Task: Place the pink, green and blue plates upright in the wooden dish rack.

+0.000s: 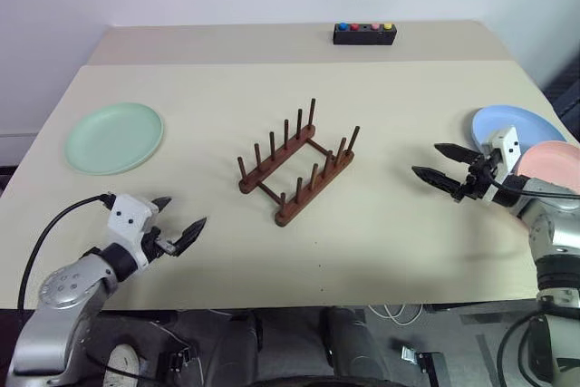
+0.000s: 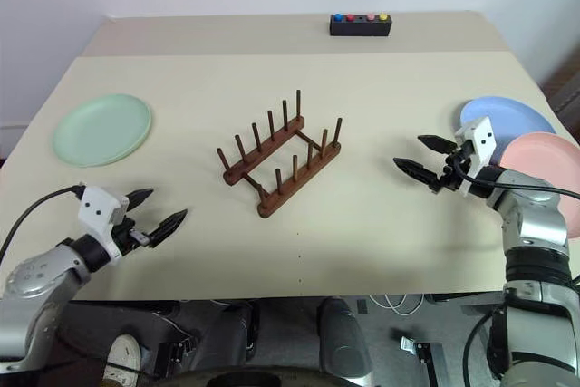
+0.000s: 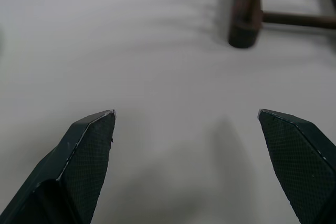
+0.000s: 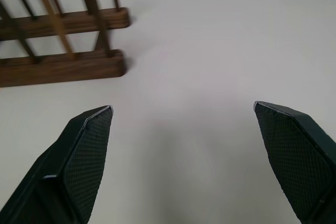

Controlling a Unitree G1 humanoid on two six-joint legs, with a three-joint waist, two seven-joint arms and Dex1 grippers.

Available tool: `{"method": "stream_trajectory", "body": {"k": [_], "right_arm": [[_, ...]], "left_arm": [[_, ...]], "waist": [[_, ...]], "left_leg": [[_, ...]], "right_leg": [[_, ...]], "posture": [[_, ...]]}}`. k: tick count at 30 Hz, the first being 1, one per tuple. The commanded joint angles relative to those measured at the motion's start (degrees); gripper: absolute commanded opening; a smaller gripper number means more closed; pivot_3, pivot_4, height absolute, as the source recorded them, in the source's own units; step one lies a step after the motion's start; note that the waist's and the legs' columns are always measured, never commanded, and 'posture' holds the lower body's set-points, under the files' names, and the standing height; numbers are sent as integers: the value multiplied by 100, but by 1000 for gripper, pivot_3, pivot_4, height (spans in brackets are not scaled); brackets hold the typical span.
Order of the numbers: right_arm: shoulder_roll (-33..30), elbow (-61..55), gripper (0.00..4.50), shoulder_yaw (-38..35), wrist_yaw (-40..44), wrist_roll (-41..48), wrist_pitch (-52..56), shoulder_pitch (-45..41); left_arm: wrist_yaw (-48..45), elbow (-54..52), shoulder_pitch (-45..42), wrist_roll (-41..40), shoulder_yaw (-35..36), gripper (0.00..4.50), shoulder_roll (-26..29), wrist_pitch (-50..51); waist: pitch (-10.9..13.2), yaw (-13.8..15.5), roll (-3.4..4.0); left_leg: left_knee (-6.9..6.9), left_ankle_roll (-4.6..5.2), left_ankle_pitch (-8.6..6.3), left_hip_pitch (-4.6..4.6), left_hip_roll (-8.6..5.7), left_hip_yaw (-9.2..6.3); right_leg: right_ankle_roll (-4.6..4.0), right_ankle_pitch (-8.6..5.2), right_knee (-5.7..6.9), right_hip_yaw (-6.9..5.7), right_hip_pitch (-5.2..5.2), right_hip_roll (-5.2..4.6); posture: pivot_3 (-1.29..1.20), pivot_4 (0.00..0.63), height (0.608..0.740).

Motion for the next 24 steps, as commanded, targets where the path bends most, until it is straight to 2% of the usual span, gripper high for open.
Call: {"method": "stream_trajectory", "body": {"k": [1,8,16,21,24], "right_arm": [[-123,-349,4383,-189,35,153,64,91],[-11,-606,4383,-162,-140,146,64,256],[7,-1229,4383,-224,-345,257,262,671],[65,-1598,4383,-226,-469,352,441,807],[191,-2068,4383,-116,-562,434,587,1087]], "left_arm": [[-127,-187,-163,-158,92,4500,116,17],[-173,-191,-269,-234,-33,4500,61,47],[-527,-473,-15,-447,-324,4500,145,256],[-699,-541,-112,-247,-844,4500,309,341],[-724,-381,-584,173,-1647,4500,173,206]], "waist": [[0,3,0],[0,-14,0],[0,1,0],[0,-7,0],[-1,18,2]], "left_leg": [[2,0,0,0,0,0],[-5,0,0,1,0,1],[-4,0,0,1,1,2],[-1,0,0,1,0,3],[-3,0,0,2,1,2]], "right_leg": [[0,0,0,0,0,0],[2,1,1,0,-1,1],[2,0,1,1,-1,0],[1,0,1,3,-1,0],[1,0,2,2,-1,1]], "posture": [[0,150,730],[0,150,730],[0,150,730],[0,150,730],[0,150,730]]}}
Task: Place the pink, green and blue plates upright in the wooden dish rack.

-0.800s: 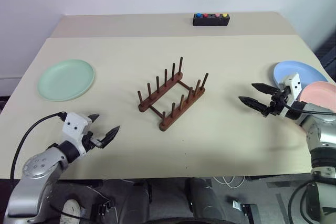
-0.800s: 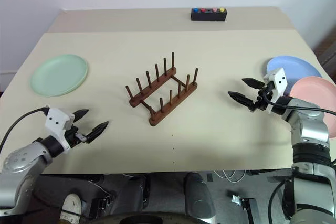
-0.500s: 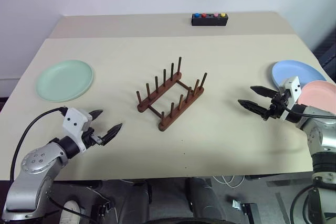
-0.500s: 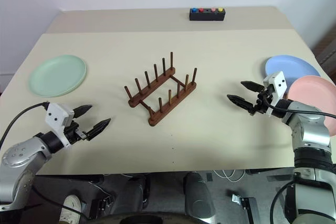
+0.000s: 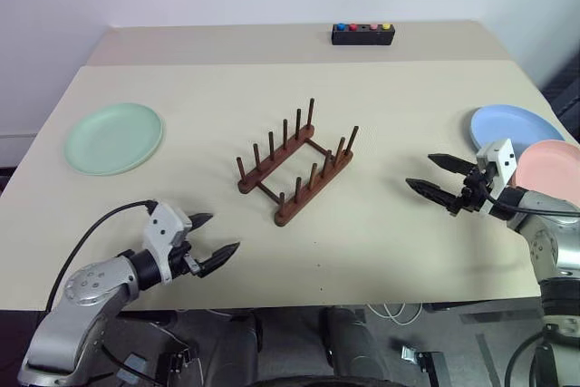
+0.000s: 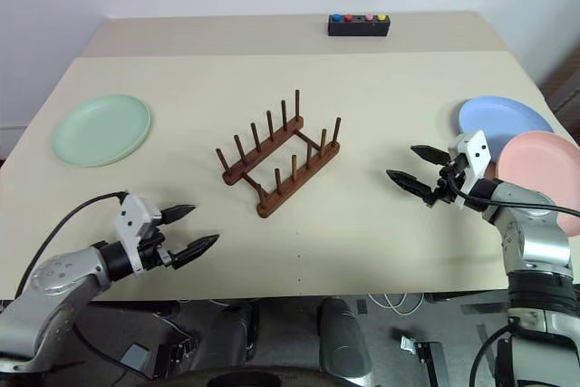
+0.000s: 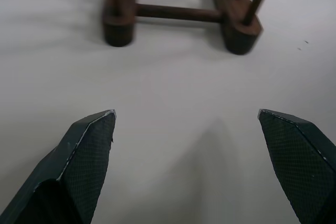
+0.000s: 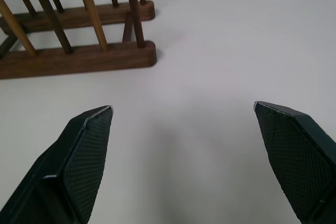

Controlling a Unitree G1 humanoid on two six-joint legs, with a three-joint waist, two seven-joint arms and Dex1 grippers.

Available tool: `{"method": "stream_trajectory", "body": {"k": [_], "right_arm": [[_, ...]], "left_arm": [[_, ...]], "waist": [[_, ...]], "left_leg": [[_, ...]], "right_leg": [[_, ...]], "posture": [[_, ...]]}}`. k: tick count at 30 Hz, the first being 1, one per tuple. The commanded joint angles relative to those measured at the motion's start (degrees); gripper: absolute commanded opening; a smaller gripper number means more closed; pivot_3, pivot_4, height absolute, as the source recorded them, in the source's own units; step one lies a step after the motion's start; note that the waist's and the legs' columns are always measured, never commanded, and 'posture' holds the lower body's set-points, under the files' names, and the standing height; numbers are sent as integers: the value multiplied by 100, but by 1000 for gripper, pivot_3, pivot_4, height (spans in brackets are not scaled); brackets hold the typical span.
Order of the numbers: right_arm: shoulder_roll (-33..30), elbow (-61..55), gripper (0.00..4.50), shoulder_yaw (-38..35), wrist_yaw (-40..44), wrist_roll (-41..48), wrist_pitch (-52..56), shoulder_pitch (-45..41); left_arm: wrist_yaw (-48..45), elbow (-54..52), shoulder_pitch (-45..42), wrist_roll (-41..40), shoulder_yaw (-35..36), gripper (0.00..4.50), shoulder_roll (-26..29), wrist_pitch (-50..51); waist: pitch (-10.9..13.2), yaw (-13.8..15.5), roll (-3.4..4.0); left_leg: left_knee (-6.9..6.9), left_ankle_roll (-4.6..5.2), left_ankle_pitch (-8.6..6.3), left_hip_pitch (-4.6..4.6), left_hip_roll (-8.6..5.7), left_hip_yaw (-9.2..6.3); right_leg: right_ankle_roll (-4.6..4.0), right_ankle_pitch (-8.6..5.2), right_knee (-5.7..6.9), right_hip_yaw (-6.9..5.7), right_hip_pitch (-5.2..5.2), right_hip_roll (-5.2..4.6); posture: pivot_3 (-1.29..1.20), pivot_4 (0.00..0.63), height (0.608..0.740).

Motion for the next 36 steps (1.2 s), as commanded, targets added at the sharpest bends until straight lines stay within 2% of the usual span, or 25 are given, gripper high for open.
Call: {"method": "stream_trajectory", "body": {"k": [1,4,7,11,14,18,21,23,29,36], "right_arm": [[132,-698,4383,-18,-104,175,122,301],[323,-1365,4383,-45,-373,326,361,700],[433,-2001,4383,-68,-638,444,601,1073],[539,-2664,4383,-237,-934,651,787,1564],[541,-2894,4383,-276,-1017,724,822,1827],[575,-2980,4500,-221,-1208,698,829,1834],[606,-3109,4500,-192,-1312,748,875,1834],[623,-3134,4500,-175,-1350,744,872,1859],[758,-3086,4500,-33,-1494,638,811,1818],[804,-2767,4500,-131,-1589,478,580,1919]], "left_arm": [[-4,0,-552,470,-839,4500,-184,-213],[280,493,-1149,810,-1418,4500,-667,-139],[358,676,-1381,1107,-1836,4500,-918,-256],[493,1144,-1791,1517,-2212,4500,-1169,-333],[700,1438,-1992,1616,-2229,4500,-1459,-427],[652,1535,-1964,1534,-2171,3199,-1621,-503],[608,1694,-1998,1614,-2164,1574,-1600,-631],[587,1787,-2029,1664,-2158,757,-1575,-721],[125,2267,-2428,1625,-2058,763,-1408,-1187],[-1705,3608,-3855,1417,-2297,763,-1283,-1968]], "waist": [[-2,57,1],[-2,77,0],[-3,56,2],[-7,72,7],[-10,146,7],[-10,161,7],[-11,164,7],[-11,176,8],[-12,175,7],[-10,194,4]], "left_leg": [[2,0,0,-1,-1,0],[8,0,0,-2,-3,0],[5,0,0,0,-2,-1],[6,0,0,2,-1,-2],[10,0,0,5,-2,-1],[15,0,0,8,-3,-1],[8,0,0,10,-3,-1],[8,0,0,10,-3,-1],[9,0,0,25,-3,-1],[10,0,0,19,-3,-2]], "right_leg": [[0,0,0,0,2,-1],[2,1,-4,0,8,-2],[4,2,-1,0,6,0],[3,1,1,0,7,0],[3,0,-2,0,13,0],[2,0,-3,1,17,-1],[3,-1,-3,1,17,-1],[3,-1,-3,0,17,-1],[2,-2,-4,0,33,-1],[2,-2,-7,-4,32,0]], "posture": [[0,150,730],[0,150,730],[0,150,730],[0,150,730],[0,150,730],[0,150,730],[0,150,730],[0,150,730],[0,150,730],[0,150,730]]}}
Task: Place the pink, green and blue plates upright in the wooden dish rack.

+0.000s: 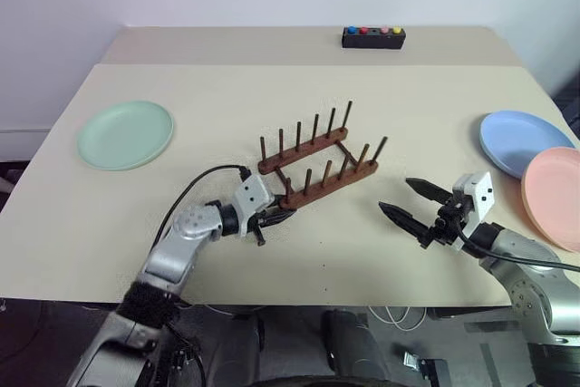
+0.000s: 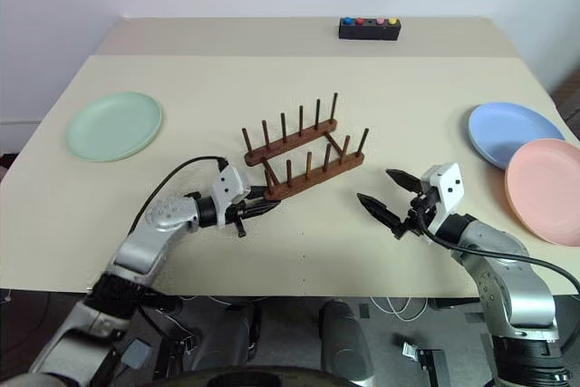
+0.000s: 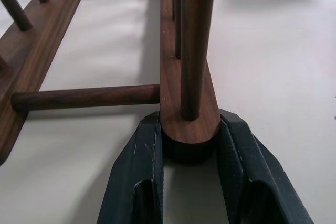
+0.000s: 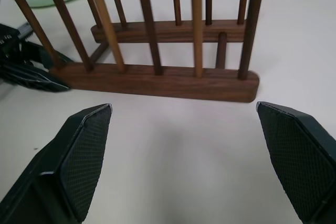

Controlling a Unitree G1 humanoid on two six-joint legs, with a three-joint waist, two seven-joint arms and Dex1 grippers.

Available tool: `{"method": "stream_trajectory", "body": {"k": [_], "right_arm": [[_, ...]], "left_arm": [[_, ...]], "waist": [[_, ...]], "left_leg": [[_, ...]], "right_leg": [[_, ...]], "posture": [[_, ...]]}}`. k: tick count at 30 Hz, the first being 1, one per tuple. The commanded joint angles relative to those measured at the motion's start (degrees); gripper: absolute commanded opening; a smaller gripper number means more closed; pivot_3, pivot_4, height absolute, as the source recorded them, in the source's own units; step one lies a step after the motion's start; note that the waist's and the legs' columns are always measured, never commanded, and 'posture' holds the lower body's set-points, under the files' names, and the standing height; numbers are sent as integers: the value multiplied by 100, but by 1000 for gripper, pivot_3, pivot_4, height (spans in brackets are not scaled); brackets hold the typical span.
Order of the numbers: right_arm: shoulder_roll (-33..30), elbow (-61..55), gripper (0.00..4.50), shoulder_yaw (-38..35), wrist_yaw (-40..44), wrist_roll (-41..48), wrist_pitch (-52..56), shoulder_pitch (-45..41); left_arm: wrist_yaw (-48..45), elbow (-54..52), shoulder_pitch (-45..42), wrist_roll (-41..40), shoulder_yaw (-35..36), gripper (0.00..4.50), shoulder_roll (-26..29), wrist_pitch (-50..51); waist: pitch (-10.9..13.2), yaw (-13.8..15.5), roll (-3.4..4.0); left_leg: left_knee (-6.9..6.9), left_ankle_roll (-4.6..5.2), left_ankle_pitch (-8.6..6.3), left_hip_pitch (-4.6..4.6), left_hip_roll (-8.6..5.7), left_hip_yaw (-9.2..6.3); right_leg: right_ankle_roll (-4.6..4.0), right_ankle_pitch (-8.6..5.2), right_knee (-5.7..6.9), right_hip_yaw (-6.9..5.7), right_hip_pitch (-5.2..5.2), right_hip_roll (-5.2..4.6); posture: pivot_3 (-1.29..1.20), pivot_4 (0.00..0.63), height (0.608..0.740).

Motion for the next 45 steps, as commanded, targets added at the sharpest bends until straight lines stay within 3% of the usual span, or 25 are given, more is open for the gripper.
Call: {"method": "stream_trajectory", "body": {"k": [1,6,12,20,27,28,34,36,38,40,44,45], "right_arm": [[71,-17,4500,-178,-64,-22,-213,122],[125,-97,4500,-244,-123,-14,-312,325],[189,-262,4500,-344,-239,3,-400,579],[193,-319,4500,-343,-299,6,-441,699],[99,-175,4500,-313,-211,-33,-443,574],[72,-154,4500,-312,-184,-52,-442,567],[-106,-31,4500,-451,-66,-153,-450,677],[-213,69,4500,-490,-6,-239,-479,757],[-352,179,3958,-527,122,-286,-473,850],[-458,255,3205,-577,217,-304,-473,908],[-585,263,1054,-571,433,-292,-478,948],[-606,191,620,-522,482,-267,-441,936]], "left_arm": [[-981,543,-669,-121,-181,763,-13,-501],[-1715,1591,-1385,-65,-232,763,-257,-1072],[-1917,3000,-2055,283,-290,763,-596,-1838],[-2051,3672,-2305,340,-155,763,-695,-2212],[-1907,3469,-2119,308,51,4246,-611,-1998],[-1826,3338,-2034,310,101,4419,-541,-1943],[-1757,2037,-1199,41,411,4419,66,-1160],[-1764,1392,-766,-124,499,3901,260,-808],[-1698,754,-342,-216,496,3064,380,-504],[-1579,218,-26,-296,454,2092,373,-232],[-1342,-324,218,-324,391,10,265,132],[-1273,-431,255,-293,330,0,204,176]], "waist": [[0,-11,0],[1,-53,1],[2,-43,-2],[2,-48,-2],[2,-46,-2],[2,-47,-2],[2,-70,0],[2,-61,0],[2,-37,0],[1,-16,1],[1,-18,1],[2,-26,1]], "left_leg": [[-1,0,0,-3,0,0],[-8,3,-2,-8,0,0],[-5,3,-2,-11,0,-1],[-5,3,-2,-12,0,-1],[-5,3,-2,-12,0,-2],[-5,4,-2,-12,0,-2],[-14,4,-2,-7,1,-4],[-14,4,-2,-6,2,-4],[-14,4,-2,-5,2,-4],[-9,4,-2,-5,1,-3],[-1,4,-2,-1,1,-3],[-1,4,-2,-1,1,-3]], "right_leg": [[0,0,-3,0,-2,0],[4,1,-5,1,-10,1],[6,0,-2,1,-12,1],[7,-1,-3,1,-12,1],[8,-1,-1,1,-12,1],[9,0,-1,1,-12,1],[12,0,6,1,-15,2],[11,-1,6,2,-14,1],[11,-2,7,1,-13,0],[9,-3,6,2,-10,-2],[6,-4,4,1,-2,-2],[6,-4,4,2,-2,-1]], "posture": [[0,150,730],[0,150,730],[0,150,730],[0,150,730],[0,150,730],[0,150,730],[0,150,730],[0,150,730],[0,150,730],[0,150,730],[0,150,730],[0,150,730]]}}
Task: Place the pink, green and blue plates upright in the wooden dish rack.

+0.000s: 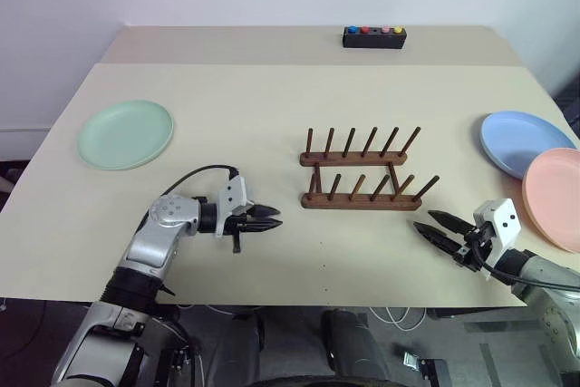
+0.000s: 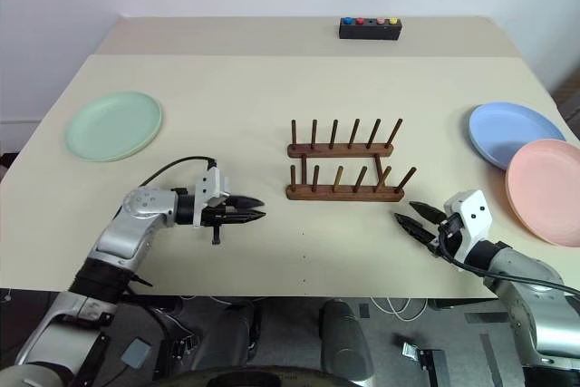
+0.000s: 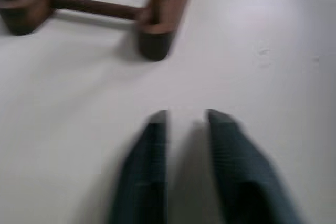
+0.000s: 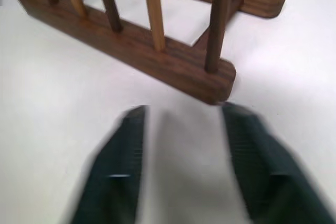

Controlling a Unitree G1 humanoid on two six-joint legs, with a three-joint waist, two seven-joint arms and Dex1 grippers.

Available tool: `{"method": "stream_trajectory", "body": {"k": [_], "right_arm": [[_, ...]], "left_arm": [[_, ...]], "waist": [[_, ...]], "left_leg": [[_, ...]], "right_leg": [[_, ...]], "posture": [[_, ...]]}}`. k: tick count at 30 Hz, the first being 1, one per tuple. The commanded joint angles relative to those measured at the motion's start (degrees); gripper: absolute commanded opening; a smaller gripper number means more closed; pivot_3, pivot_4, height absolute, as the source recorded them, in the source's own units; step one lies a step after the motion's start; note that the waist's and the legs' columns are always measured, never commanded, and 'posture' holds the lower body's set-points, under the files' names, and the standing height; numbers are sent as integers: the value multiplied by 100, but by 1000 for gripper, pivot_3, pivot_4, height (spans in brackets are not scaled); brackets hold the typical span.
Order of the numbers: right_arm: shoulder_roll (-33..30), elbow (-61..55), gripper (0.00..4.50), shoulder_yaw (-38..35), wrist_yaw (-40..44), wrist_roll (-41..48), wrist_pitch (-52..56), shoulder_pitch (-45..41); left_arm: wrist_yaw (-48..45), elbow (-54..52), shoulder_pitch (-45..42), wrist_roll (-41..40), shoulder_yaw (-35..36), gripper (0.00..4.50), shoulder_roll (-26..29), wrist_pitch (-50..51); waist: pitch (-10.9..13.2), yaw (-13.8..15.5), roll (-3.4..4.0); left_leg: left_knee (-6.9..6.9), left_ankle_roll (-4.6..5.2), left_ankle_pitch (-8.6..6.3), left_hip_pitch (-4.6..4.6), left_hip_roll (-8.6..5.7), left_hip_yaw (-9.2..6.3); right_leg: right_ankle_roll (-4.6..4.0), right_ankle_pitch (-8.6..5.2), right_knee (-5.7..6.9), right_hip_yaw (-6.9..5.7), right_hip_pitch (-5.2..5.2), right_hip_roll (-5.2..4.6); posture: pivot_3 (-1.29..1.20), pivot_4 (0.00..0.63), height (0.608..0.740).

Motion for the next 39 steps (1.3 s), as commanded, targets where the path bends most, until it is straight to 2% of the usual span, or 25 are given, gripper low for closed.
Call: {"method": "stream_trajectory", "body": {"k": [1,6,14,17,23,32,39], "right_arm": [[-112,-176,45,-66,193,81,-38,-26],[-58,-370,11,470,-96,-259,197,-418],[48,110,11,1109,-562,-1052,34,-978],[72,376,11,1259,-670,-1287,-86,-1219],[203,900,11,1393,-852,-1616,-440,-1614],[488,1810,11,1522,-1181,-2025,-967,-2351],[586,2058,11,1582,-1257,-2157,-1219,-2509]], "left_arm": [[205,-498,43,-45,-126,0,-102,171],[568,-499,-37,245,-478,0,-330,322],[1203,-306,-165,568,-661,0,-685,263],[1748,58,-301,883,-608,0,-883,-72],[2455,669,-540,1103,-420,0,-1170,-481],[2777,1104,-735,1180,-413,0,-1276,-777],[3085,1463,-872,1240,-348,0,-1344,-925]], "waist": [[0,-14,0],[0,-37,0],[0,0,-1],[-1,-12,-1],[-3,-15,-4],[-4,-19,-3],[-5,-15,-3]], "left_leg": [[-1,0,0,1,0,0],[-3,0,0,4,0,1],[0,0,0,2,-2,0],[0,0,0,9,-2,0],[2,0,0,18,-2,0],[2,-1,1,24,-2,1],[2,-1,1,25,-3,0]], "right_leg": [[0,0,0,0,0,1],[1,0,0,1,0,1],[1,0,-2,0,2,0],[1,1,-2,0,8,0],[2,2,-2,0,17,1],[3,2,-2,0,23,1],[4,4,-1,0,25,1]], "posture": [[0,150,730],[0,150,730],[0,150,730],[0,150,730],[0,150,730],[0,150,730],[0,150,730]]}}
